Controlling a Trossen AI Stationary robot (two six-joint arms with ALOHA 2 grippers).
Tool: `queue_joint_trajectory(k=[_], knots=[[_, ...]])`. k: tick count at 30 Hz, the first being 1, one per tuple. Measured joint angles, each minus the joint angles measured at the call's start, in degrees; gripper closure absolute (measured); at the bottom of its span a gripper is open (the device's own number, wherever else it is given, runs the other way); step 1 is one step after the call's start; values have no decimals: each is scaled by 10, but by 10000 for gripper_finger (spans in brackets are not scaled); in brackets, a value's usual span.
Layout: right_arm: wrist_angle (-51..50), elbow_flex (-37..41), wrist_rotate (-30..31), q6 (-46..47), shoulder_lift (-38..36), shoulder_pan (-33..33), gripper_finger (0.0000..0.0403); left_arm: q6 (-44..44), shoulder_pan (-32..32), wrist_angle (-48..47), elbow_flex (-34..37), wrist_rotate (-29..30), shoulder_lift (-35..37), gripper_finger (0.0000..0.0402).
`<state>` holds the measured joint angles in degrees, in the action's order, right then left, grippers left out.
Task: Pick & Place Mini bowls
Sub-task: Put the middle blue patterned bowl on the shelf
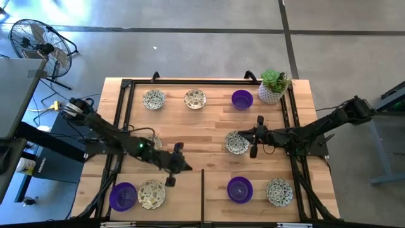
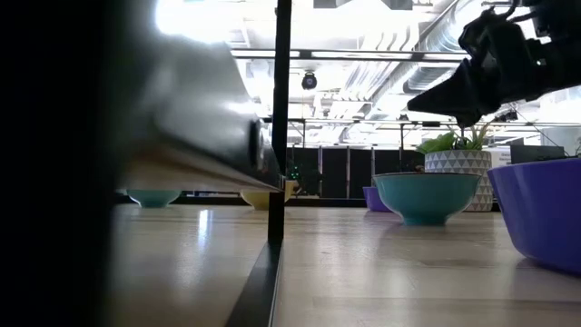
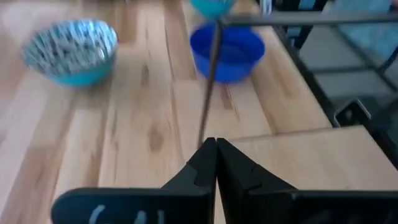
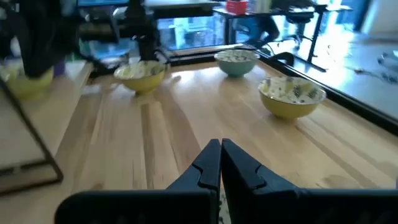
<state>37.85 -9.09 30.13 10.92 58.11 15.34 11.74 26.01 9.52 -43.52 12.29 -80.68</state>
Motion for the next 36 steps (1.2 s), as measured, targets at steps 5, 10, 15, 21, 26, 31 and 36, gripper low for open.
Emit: queue_joint_trajectory(k=[5,10,15,21,26,31,36], knots=[[-90,-44,8,58,0,0,402,-45,-55,173,95,-2,20,400],[-331,-151,4,94,0,0,400,-48,-139,332,182,-84,19,400],[-496,-239,-80,122,0,13,380,-40,-219,379,215,-176,19,400],[-609,-275,-104,161,39,43,313,-54,-272,380,216,-231,19,399],[-636,-318,-135,134,134,54,269,-59,-296,379,216,-261,19,399],[-735,-380,-136,83,229,61,245,-57,-297,372,216,-270,19,399],[-772,-409,-129,55,291,60,245,-49,-298,369,216,-269,19,399]])
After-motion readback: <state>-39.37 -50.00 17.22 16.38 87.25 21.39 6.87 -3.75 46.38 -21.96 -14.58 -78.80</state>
